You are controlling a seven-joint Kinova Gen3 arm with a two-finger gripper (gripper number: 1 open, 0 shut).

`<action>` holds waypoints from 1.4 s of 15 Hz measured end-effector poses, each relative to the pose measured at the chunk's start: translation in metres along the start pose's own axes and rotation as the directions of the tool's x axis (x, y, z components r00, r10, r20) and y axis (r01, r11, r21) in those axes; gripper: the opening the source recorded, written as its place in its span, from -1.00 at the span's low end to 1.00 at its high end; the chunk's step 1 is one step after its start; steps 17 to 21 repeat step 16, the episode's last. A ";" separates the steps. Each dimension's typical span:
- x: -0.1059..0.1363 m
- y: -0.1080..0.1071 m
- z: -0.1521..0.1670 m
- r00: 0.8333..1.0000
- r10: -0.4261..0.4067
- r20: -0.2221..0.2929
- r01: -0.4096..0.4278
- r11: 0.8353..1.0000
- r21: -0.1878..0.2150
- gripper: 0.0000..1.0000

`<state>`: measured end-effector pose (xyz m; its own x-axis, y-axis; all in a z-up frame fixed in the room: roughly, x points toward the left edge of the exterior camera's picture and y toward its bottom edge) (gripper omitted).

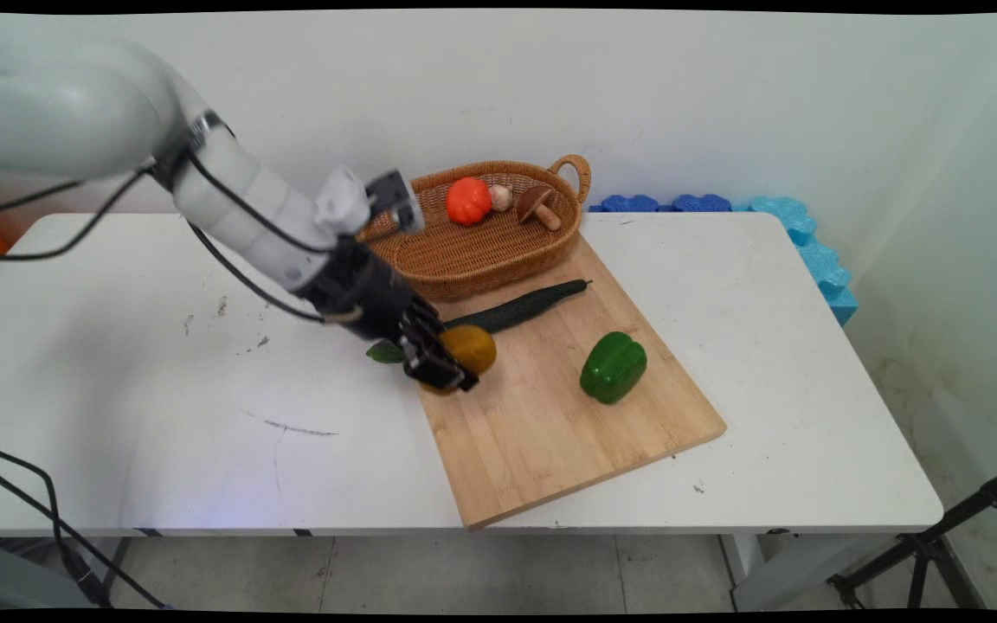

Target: Place the picked object on the cutting board

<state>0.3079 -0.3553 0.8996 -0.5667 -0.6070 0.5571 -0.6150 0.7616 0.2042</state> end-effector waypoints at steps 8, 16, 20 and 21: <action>-0.011 0.002 0.075 1.000 0.013 0.008 -0.013 0.999 0.046 -1.00; -0.009 -0.003 0.109 1.000 0.020 -0.014 -0.018 0.997 0.072 1.00; -0.009 -0.003 0.109 1.000 0.020 -0.014 -0.018 0.997 0.072 1.00; -0.009 -0.003 0.109 1.000 0.020 -0.014 -0.018 0.997 0.072 1.00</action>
